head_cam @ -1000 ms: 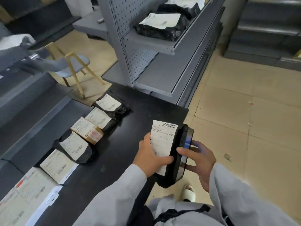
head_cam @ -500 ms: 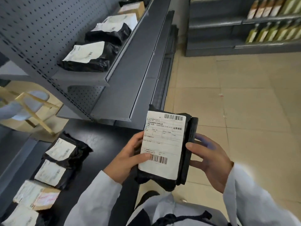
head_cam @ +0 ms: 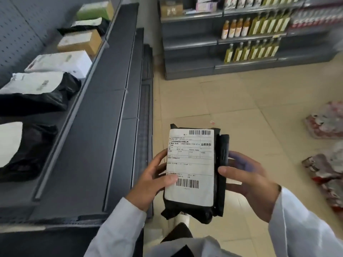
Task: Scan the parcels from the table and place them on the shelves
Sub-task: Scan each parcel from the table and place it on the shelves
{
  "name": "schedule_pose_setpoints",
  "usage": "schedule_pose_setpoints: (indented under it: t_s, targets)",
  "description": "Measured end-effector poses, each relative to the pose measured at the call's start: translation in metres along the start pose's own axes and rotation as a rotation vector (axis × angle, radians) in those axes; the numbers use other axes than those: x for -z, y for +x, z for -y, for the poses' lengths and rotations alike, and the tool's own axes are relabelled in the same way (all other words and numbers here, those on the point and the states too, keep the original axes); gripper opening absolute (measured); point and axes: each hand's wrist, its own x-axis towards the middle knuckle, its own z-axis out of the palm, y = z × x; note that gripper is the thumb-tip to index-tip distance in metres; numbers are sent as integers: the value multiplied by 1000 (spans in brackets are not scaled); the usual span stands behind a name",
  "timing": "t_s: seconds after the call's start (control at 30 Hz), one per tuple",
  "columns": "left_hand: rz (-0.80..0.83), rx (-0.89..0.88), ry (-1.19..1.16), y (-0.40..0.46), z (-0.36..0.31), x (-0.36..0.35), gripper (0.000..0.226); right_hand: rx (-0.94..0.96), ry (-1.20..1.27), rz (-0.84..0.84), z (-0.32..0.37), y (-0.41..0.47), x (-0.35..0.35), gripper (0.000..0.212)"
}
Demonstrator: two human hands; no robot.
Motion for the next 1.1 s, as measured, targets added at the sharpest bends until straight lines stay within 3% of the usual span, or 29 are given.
schedule_pose_setpoints:
  t_s: [0.13,0.3,0.47,0.57,0.7,0.97,1.1]
  targets:
    - [33,-22,-31,70,-37,7,61,25,-8,-52,36,51,-2,78]
    - [74,-24,-11,149,-69,9,63,21,-10,-107,59,110,14,81]
    - [142,17,50,223,-88,3,75,5,23,-132,72,172,46,105]
    - [147,31,95,273,-103,-1,75,3,43,-91,87,224,69,93]
    - [62,59,110,344,-135,-3,79,-3,115,-11,117,309,97,75]
    - [-210,21,90,459,-215,17,90,-24,96,234,201,484,107,84]
    - [-372,-15,16,500,-237,45,88,-26,10,332,235,565,80,105]
